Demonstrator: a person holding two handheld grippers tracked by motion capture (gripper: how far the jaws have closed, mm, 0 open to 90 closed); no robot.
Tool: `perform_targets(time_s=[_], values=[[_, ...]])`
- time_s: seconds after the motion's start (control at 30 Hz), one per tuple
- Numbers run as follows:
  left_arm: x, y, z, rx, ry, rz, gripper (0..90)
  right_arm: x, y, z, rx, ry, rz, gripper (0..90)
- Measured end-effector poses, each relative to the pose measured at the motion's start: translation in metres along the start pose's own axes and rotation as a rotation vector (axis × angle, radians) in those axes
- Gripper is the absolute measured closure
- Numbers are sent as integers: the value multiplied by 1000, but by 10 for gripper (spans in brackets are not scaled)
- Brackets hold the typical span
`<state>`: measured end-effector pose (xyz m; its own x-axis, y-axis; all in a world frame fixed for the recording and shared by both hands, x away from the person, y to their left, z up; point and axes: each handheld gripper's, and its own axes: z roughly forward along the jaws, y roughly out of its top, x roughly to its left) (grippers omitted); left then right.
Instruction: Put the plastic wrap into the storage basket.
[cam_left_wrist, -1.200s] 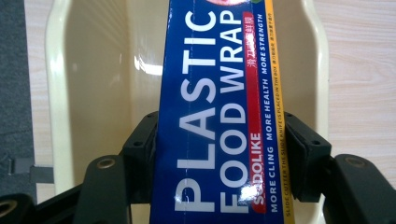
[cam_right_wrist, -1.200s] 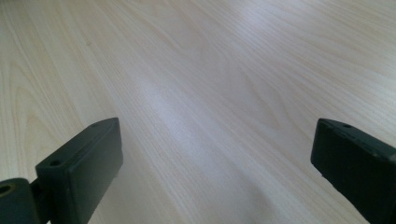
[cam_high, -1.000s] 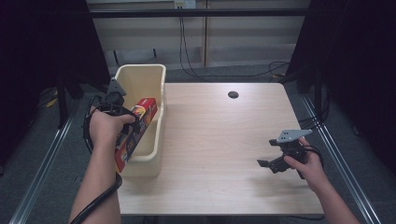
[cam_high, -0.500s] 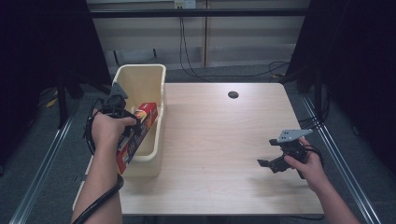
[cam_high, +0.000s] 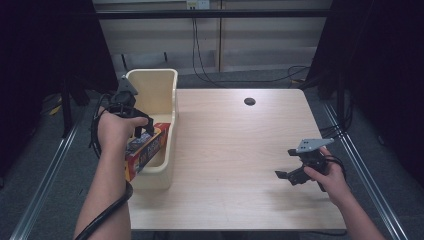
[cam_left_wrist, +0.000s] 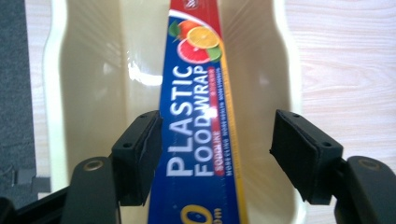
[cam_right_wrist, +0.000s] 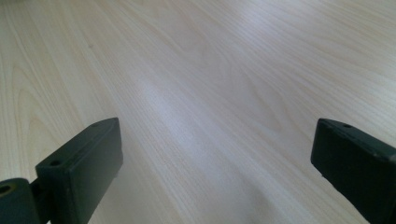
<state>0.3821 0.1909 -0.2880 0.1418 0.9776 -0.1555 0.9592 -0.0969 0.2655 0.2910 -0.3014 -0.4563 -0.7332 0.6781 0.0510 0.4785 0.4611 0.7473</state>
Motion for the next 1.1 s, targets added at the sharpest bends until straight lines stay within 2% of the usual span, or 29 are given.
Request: perform_targets(time_s=[0.1, 0.13, 0.23, 0.33, 0.4, 0.57, 0.73, 0.8, 1.1], values=[[-4, 2, 0, -21, -15, 18, 311, 0, 0, -1, -4, 1, 2, 21], [-7, 2, 0, -30, -25, 11, 305, 0, -1, -1, -1, 0, 1, 21], [-13, 5, -3, -65, -49, 33, 269, 0, -2, -1, 3, 3, -2, 22], [-19, 7, -4, -82, -65, 61, 236, 0, -1, -1, -3, -3, 1, 21], [-24, 7, -4, -94, -89, 65, 225, 1, -1, -1, -4, -4, 1, 21], [-34, 9, -1, -106, -115, 98, 186, 2, -1, 0, 12, -5, -6, 21], [-45, 10, -1, -124, -162, 113, 175, 3, -1, 1, 7, 3, -8, 21], [-50, 10, 0, -130, -166, 127, 174, 3, -1, 1, 9, -4, -9, 21], [-77, 10, 10, -141, -224, 191, 162, 3, -1, 2, 10, 1, -12, 21]])
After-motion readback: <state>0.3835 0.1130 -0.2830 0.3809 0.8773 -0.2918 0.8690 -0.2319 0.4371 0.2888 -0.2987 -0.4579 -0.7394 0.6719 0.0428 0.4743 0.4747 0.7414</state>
